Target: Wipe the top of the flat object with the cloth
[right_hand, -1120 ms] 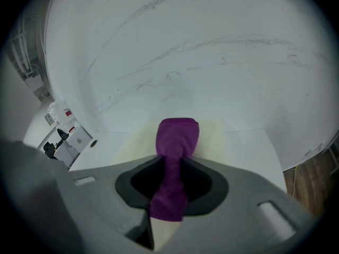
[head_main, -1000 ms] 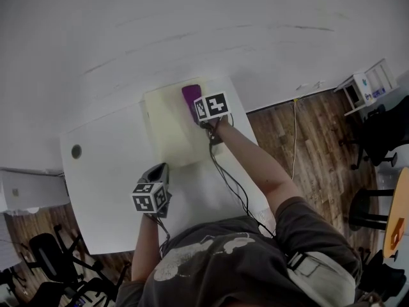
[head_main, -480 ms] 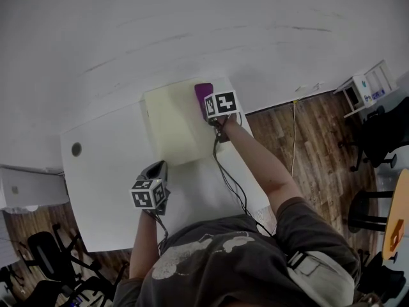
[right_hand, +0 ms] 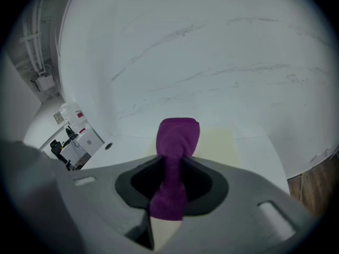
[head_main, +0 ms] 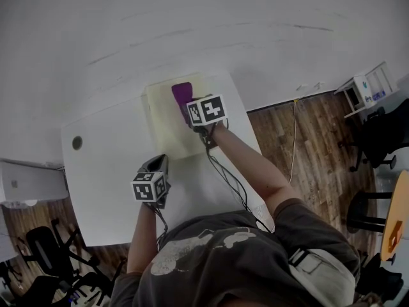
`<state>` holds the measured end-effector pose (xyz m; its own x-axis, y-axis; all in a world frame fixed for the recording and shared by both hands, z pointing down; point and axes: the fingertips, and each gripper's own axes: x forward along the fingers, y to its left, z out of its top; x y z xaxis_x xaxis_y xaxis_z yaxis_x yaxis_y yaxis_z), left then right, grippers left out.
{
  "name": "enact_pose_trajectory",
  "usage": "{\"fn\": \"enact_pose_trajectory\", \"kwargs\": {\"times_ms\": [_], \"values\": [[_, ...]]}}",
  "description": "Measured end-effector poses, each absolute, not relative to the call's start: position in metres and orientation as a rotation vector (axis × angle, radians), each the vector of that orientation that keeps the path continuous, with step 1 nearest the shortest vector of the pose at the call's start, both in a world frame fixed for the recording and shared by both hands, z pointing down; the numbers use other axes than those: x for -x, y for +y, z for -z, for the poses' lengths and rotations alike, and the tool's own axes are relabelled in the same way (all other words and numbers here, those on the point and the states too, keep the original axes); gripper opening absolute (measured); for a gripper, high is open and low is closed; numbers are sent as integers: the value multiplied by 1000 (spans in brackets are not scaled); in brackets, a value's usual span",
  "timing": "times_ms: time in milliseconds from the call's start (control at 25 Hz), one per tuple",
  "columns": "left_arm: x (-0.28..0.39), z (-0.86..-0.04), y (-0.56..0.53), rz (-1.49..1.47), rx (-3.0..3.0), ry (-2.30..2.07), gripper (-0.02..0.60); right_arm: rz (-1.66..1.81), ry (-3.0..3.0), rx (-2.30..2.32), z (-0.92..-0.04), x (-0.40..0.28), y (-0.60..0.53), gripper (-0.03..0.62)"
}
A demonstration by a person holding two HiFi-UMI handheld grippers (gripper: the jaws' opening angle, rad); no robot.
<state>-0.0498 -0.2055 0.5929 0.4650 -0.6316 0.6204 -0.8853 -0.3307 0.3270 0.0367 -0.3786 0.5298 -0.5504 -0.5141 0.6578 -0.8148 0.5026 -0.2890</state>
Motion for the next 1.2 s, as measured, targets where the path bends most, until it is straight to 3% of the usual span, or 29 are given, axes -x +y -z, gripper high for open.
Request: {"fn": "enact_pose_trajectory", "kwargs": {"times_ms": [560, 1200], "values": [[50, -594, -206, -493, -2078, -1259, 2, -848, -2278, -848, -548, 52, -318, 98], [51, -593, -205, -481, -2074, -1263, 2, -872, -2220, -876, -571, 70, -307, 98]]}}
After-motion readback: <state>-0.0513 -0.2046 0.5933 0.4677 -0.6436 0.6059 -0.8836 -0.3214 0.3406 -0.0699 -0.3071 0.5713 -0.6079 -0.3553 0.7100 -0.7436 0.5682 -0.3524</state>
